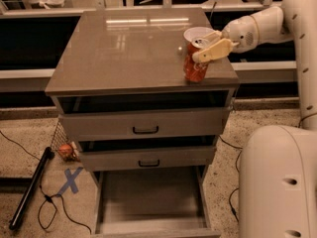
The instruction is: Pick coke can from bottom drawer and place on counter
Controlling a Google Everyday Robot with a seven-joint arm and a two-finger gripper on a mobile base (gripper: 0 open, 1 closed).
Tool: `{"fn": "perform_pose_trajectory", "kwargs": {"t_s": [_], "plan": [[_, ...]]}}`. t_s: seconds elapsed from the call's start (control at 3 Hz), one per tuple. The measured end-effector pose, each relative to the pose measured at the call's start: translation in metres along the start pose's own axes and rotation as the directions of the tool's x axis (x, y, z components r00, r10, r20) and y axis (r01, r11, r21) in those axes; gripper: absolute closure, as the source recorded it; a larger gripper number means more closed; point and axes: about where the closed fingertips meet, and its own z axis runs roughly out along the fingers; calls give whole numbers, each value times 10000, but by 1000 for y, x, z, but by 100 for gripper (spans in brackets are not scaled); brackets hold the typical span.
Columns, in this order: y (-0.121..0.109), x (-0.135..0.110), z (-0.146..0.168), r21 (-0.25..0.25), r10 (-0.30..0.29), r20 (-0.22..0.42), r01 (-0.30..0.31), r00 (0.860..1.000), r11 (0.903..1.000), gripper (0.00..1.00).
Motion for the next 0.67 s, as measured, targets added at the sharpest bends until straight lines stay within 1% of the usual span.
{"fn": "perform_pose_trajectory", "kwargs": {"t_s": [0.33, 0.67], "plan": [[-10, -2, 8, 139, 320, -120, -319, 9994, 9994, 100], [-27, 4, 8, 565, 690, -34, -687, 9976, 9960, 74]]}}
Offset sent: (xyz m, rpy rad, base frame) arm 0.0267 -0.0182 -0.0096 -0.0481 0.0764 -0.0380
